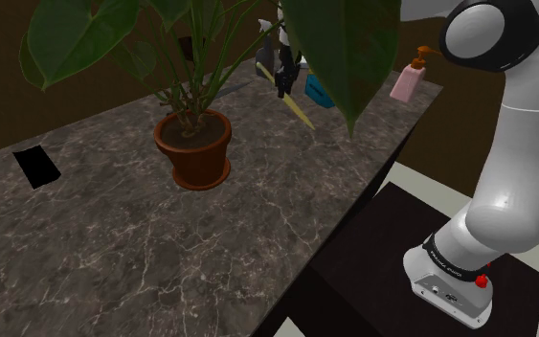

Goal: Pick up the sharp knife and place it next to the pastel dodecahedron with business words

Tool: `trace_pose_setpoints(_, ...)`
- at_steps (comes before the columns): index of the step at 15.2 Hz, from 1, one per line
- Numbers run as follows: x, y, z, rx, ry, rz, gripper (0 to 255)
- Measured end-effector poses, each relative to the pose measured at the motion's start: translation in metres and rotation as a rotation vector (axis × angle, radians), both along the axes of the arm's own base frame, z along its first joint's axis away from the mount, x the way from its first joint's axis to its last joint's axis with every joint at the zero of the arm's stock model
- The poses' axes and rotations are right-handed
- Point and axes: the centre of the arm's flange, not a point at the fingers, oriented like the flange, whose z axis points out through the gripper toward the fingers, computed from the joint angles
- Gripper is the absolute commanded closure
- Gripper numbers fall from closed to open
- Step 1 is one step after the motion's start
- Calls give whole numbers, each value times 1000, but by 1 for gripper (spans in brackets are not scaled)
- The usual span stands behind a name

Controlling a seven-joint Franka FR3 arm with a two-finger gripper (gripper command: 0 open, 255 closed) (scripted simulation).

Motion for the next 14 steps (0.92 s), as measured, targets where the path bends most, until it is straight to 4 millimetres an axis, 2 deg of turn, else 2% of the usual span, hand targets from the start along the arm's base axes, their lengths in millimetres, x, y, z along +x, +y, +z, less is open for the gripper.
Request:
trace_pose_setpoints(12,0,1,-65,0,0,0,255)
trace_pose_setpoints(14,-1,0,-70,0,0,0,255)
